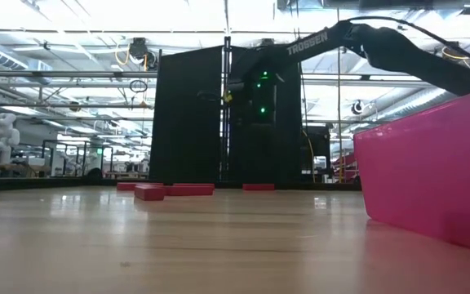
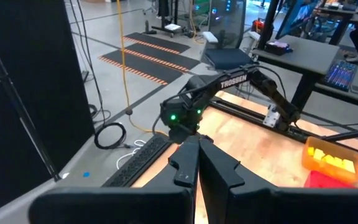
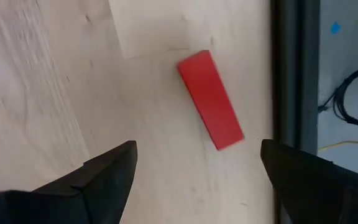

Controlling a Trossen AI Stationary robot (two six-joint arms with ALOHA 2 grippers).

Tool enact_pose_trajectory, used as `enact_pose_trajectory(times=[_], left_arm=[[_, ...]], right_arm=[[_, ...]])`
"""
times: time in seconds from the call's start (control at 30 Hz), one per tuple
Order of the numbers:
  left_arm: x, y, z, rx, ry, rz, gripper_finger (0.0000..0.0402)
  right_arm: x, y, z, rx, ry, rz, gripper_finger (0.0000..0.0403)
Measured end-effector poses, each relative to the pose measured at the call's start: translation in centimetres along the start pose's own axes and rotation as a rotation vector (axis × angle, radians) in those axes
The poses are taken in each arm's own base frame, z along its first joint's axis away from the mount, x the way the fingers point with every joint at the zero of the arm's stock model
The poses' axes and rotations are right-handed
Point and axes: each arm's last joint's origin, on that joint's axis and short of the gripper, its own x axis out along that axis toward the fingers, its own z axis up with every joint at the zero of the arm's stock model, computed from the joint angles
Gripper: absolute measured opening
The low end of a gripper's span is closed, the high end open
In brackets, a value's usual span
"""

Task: Sort blocks
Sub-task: Put the red block into the red bin

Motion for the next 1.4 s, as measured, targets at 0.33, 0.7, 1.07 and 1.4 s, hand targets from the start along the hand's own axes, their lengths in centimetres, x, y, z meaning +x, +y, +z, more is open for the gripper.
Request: enact_pose_trajectory(times=[0.33, 0.7, 1.07, 1.4], left_arm=[[0.0, 0.0, 0.0, -0.001, 0.000, 0.000, 0.0016], [0.0, 0.0, 0.0, -0.001, 0.000, 0.000, 0.0016], [0.0, 0.0, 0.0, 0.032, 0.000, 0.000, 0.0016], [0.0, 0.0, 0.0, 0.033, 0.000, 0.000, 0.0016]], right_arm=[[5.0, 2.0, 1.1, -0.139, 0.170, -0.122, 0.0338], [4.9, 1.8, 1.6, -0.227, 0.156, -0.193, 0.0265], [3.0, 5.3, 2.4, -0.307, 0.124, -0.144, 0.0004], [-0.9, 0.5, 4.7, 0.853, -0.413, 0.396, 0.0001]])
